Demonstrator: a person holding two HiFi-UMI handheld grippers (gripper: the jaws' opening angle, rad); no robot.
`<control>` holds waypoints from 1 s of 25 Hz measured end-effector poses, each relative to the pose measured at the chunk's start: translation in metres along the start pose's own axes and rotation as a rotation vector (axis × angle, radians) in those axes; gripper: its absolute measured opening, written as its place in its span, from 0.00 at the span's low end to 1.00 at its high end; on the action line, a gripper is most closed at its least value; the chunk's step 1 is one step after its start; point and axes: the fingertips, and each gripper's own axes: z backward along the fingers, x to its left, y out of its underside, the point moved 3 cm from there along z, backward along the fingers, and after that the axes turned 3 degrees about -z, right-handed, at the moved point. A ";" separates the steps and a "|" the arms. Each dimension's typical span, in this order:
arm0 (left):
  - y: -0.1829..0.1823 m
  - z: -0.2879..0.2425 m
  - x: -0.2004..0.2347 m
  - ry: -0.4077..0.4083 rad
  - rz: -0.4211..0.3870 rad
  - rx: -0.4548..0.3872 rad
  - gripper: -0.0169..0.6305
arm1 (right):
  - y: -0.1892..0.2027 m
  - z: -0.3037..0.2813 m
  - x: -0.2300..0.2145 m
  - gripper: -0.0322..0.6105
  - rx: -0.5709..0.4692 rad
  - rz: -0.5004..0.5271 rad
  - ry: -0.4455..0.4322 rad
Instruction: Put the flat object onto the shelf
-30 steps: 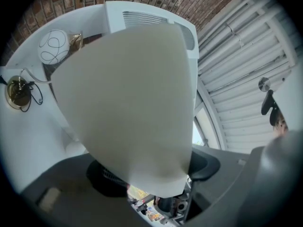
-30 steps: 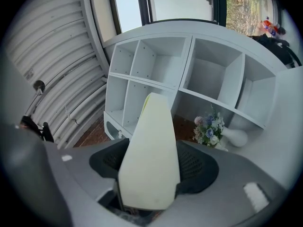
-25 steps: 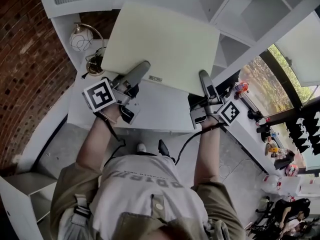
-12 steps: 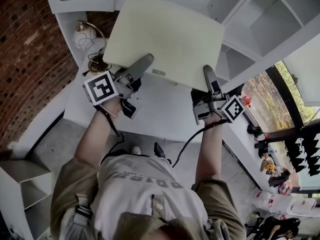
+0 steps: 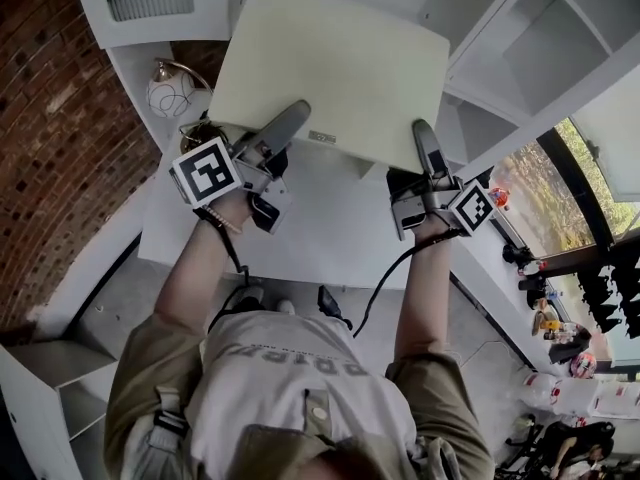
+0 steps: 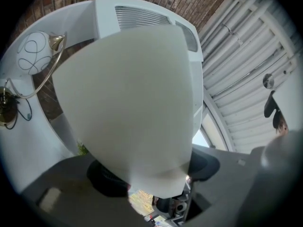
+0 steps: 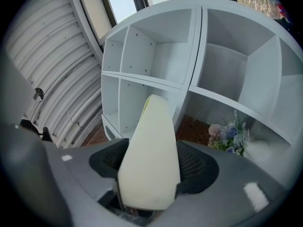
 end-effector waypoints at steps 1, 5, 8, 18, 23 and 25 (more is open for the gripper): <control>-0.003 -0.002 0.003 -0.005 0.005 0.003 0.56 | 0.000 -0.002 -0.001 0.55 -0.011 -0.005 0.005; -0.015 -0.013 0.009 -0.012 0.039 0.001 0.55 | -0.004 -0.012 -0.006 0.55 -0.045 -0.018 0.023; -0.020 -0.015 0.014 -0.024 0.072 -0.023 0.53 | -0.004 -0.017 -0.008 0.55 -0.058 -0.026 0.046; -0.023 -0.024 0.022 -0.064 0.188 -0.077 0.52 | -0.018 -0.023 -0.006 0.57 -0.111 -0.005 0.104; -0.031 -0.030 0.021 -0.053 0.257 -0.151 0.51 | -0.028 -0.022 0.006 0.69 -0.178 0.037 0.041; -0.033 -0.030 0.021 -0.056 0.272 -0.167 0.50 | -0.029 -0.017 0.009 0.78 -0.206 0.037 0.018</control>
